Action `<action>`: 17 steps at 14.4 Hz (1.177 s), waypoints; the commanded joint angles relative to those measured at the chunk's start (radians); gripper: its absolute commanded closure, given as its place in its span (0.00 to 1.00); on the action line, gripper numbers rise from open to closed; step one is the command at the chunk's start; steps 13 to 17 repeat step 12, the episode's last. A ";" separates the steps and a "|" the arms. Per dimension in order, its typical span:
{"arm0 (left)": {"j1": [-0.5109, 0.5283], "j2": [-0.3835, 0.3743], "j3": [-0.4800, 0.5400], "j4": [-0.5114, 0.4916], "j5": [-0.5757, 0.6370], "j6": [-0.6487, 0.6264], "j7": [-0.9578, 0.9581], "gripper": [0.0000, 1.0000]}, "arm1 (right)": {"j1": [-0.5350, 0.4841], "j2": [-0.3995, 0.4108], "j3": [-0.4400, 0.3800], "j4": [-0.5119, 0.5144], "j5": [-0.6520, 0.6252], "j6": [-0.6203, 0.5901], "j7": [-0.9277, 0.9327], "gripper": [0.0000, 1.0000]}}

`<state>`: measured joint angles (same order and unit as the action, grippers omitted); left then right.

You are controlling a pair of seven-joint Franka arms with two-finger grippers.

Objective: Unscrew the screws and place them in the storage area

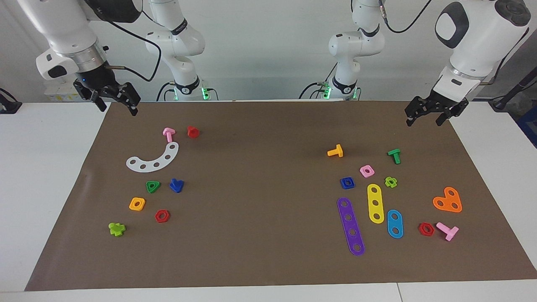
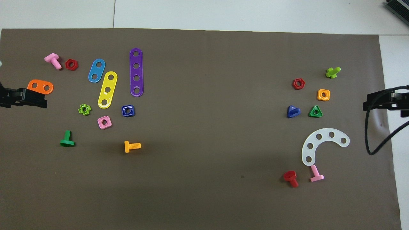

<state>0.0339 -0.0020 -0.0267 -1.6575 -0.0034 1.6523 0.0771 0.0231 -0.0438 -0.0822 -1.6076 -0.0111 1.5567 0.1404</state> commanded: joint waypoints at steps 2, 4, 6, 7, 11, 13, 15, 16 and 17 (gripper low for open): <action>0.003 -0.027 0.001 -0.028 0.006 0.014 0.004 0.00 | 0.012 -0.013 -0.011 -0.006 -0.009 -0.017 -0.016 0.00; 0.003 -0.027 0.001 -0.030 0.006 0.014 0.003 0.00 | 0.012 -0.015 -0.010 -0.008 -0.006 -0.017 -0.021 0.00; 0.004 -0.027 0.001 -0.030 0.006 0.014 0.004 0.00 | 0.012 -0.013 -0.004 0.000 0.002 -0.018 -0.022 0.00; 0.003 -0.027 0.001 -0.030 0.006 0.014 0.003 0.00 | 0.014 -0.013 0.002 0.000 -0.001 -0.018 -0.021 0.00; 0.004 -0.027 0.001 -0.028 0.006 0.014 0.003 0.00 | 0.014 -0.013 0.012 -0.002 0.003 -0.007 -0.016 0.00; 0.004 -0.027 0.001 -0.030 0.006 0.014 0.003 0.00 | 0.014 -0.013 0.012 -0.003 0.003 -0.007 -0.021 0.00; 0.004 -0.027 0.001 -0.030 0.006 0.014 0.003 0.00 | 0.014 -0.013 0.012 -0.003 0.003 -0.007 -0.021 0.00; 0.004 -0.027 0.001 -0.030 0.006 0.014 0.003 0.00 | 0.014 -0.013 0.012 -0.003 0.003 -0.007 -0.021 0.00; 0.004 -0.027 0.001 -0.030 0.006 0.014 0.003 0.00 | 0.014 -0.013 0.012 -0.003 0.003 -0.007 -0.021 0.00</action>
